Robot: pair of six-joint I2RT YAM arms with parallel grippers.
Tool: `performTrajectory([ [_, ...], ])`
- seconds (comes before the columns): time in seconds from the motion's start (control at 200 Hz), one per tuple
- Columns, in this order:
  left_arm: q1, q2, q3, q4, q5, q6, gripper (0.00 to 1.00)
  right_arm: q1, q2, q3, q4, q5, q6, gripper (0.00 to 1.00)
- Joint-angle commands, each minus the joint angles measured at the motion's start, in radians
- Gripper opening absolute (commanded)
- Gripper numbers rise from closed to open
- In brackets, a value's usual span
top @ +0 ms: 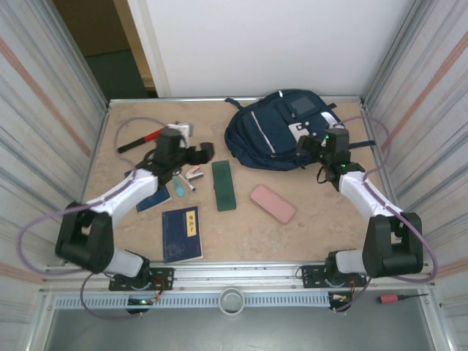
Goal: Pack the student bag
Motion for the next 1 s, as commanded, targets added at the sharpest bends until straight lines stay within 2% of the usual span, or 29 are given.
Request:
performTrajectory([
  [0.0,-0.078,0.125,0.143,-0.134,0.007,-0.009,0.98,-0.125,0.055,0.017,-0.089,-0.167,0.158,0.99],
  [0.08,-0.117,0.231,0.249,-0.159,0.006,-0.013,0.96,-0.183,0.119,0.027,-0.074,-0.267,0.217,0.97],
  [0.17,-0.137,0.352,0.362,-0.192,0.025,-0.029,0.91,-0.203,0.193,0.023,-0.008,-0.355,0.287,0.93],
  [0.346,-0.142,0.535,0.529,-0.244,0.053,-0.052,0.85,-0.205,0.279,0.038,0.052,-0.385,0.332,0.9],
  [0.441,-0.142,0.604,0.598,-0.26,0.078,-0.058,0.83,-0.206,0.313,0.042,0.104,-0.414,0.361,0.83],
  [0.491,-0.144,0.658,0.633,-0.267,0.099,-0.062,0.81,-0.203,0.329,0.04,0.144,-0.439,0.382,0.77],
  [0.556,-0.144,0.7,0.673,-0.279,0.116,-0.061,0.77,-0.199,0.349,0.046,0.164,-0.457,0.393,0.63],
  [0.716,-0.136,0.763,0.731,-0.26,0.14,-0.061,0.62,-0.184,0.368,0.032,0.209,-0.492,0.405,0.38],
  [0.771,-0.129,0.78,0.746,-0.254,0.166,-0.06,0.54,-0.184,0.364,0.021,0.238,-0.514,0.426,0.34],
  [0.892,-0.103,0.782,0.752,-0.242,0.209,-0.046,0.35,-0.163,0.328,0.004,0.283,-0.576,0.458,0.16],
  [0.997,-0.072,0.74,0.72,-0.206,0.232,-0.024,0.29,-0.106,0.261,-0.002,0.264,-0.583,0.469,0.1],
])
